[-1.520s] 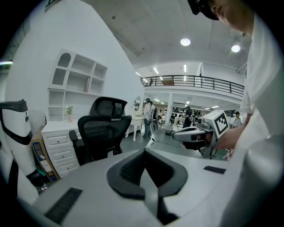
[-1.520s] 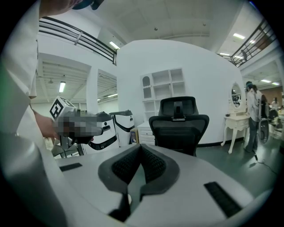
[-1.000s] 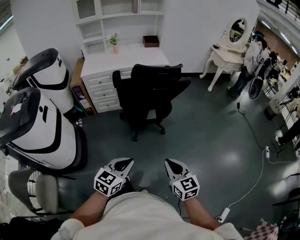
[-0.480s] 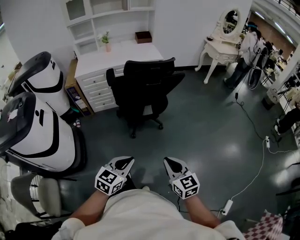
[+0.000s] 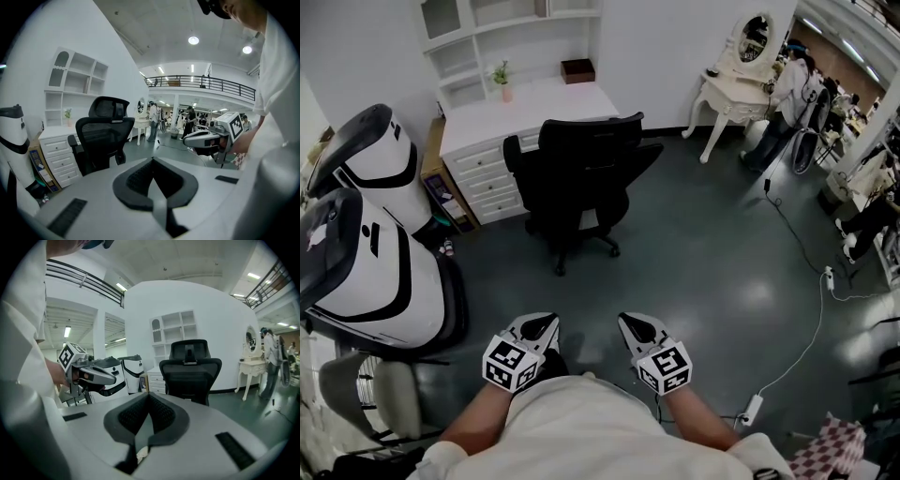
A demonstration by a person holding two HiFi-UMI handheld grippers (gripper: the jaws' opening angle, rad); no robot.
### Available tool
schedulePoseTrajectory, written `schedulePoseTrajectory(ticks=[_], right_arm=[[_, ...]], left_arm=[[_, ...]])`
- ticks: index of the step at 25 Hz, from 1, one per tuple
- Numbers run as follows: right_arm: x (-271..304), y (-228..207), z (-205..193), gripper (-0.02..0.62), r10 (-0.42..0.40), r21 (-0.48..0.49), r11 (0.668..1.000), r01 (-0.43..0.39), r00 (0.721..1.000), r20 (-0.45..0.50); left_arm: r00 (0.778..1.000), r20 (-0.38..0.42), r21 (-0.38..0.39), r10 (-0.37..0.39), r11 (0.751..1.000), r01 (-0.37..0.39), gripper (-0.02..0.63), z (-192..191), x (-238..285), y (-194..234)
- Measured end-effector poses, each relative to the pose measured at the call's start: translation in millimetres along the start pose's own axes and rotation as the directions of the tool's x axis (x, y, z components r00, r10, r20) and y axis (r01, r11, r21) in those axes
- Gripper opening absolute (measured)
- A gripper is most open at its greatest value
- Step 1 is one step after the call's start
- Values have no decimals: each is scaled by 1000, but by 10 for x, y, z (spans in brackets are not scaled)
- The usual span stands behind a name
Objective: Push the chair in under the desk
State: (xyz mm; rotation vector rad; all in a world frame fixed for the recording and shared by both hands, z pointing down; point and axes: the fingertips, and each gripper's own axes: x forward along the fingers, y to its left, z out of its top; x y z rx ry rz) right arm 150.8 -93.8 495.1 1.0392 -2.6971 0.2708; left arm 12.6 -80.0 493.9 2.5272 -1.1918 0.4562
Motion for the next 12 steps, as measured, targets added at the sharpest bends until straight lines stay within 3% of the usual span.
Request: schedulePoseTrajectory(ticks=[12], right_arm=[[339, -87, 91, 3, 17, -10, 1000, -17, 1000, -11]], left_arm=[[1000, -2, 4, 5, 1000, -5, -3, 80, 105, 341]])
